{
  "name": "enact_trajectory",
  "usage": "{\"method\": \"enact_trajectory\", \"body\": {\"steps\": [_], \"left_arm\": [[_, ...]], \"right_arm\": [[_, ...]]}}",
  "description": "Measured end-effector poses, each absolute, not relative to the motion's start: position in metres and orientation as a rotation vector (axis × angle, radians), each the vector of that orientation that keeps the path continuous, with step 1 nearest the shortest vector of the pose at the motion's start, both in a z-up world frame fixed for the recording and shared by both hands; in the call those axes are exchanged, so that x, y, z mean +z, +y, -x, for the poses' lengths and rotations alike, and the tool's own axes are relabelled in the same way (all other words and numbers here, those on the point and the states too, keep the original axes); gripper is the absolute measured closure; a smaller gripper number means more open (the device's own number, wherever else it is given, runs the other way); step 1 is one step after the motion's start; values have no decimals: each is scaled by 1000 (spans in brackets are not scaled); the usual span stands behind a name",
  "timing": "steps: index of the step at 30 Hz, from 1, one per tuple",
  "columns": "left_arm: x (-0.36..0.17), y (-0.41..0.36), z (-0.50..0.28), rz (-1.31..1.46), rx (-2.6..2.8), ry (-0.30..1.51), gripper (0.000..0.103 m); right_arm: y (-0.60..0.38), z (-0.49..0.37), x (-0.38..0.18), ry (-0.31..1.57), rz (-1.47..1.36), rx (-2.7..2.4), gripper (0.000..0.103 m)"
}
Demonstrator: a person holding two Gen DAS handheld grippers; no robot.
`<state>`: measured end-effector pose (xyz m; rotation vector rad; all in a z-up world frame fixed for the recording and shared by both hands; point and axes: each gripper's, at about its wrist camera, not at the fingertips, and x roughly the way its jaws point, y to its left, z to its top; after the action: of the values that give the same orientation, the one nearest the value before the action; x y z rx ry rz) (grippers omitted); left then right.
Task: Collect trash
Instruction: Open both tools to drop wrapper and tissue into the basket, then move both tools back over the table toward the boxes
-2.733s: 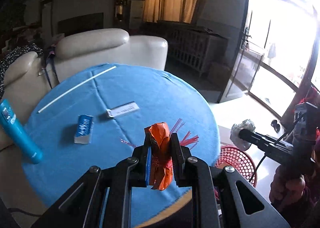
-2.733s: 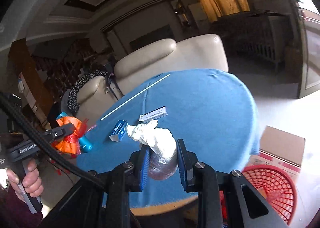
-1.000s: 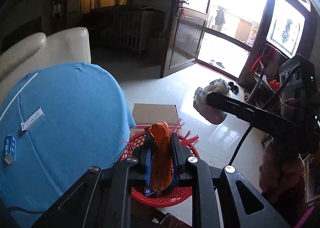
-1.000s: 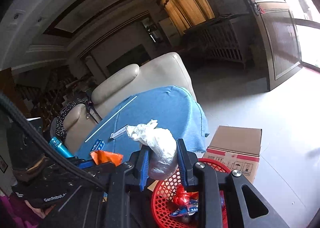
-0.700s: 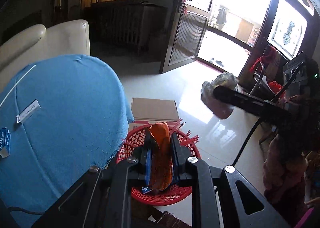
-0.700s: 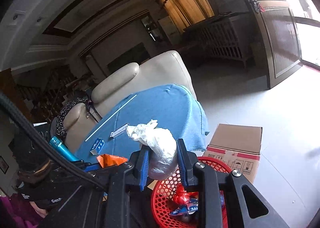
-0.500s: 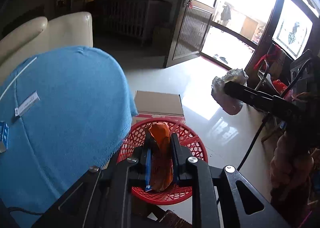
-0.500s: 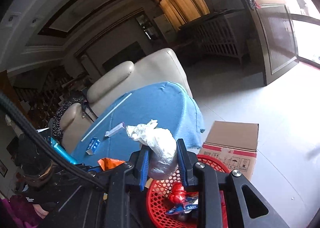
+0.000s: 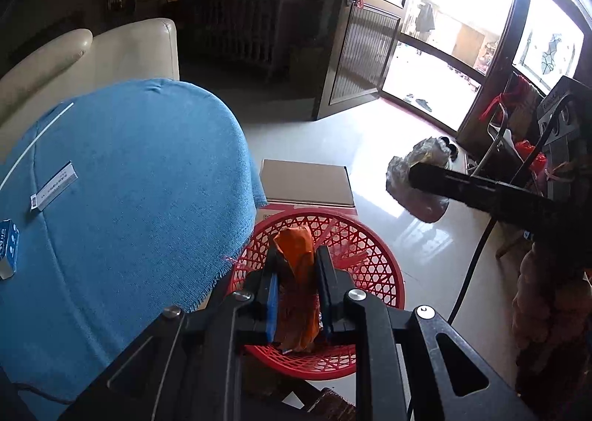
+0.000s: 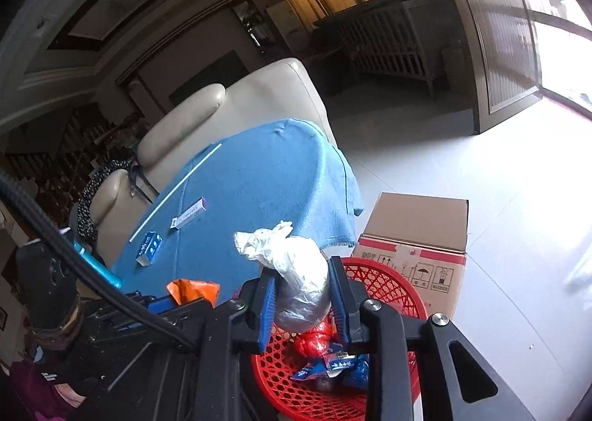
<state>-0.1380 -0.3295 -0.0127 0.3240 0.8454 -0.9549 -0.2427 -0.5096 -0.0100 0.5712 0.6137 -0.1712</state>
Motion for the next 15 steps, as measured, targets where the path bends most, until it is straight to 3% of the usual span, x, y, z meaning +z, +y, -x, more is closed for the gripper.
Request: {"method": "enact_trajectory", "body": {"steps": [2, 4, 6, 7, 15], "left_arm": [[-14, -329, 136, -327, -957, 846, 82], [-13, -330, 137, -326, -959, 847, 67], [-11, -330, 138, -328, -957, 825, 55], [-9, -329, 139, -331, -955, 811, 51], [2, -324, 140, -377, -899, 740, 40]], "right_arm": [[-509, 241, -12, 625, -568, -176, 73], [-509, 240, -13, 640, -566, -193, 70], [-512, 240, -16, 649, -586, -199, 55], [-514, 241, -16, 644, -595, -201, 37], [-515, 247, -10, 608, -602, -201, 35]]}}
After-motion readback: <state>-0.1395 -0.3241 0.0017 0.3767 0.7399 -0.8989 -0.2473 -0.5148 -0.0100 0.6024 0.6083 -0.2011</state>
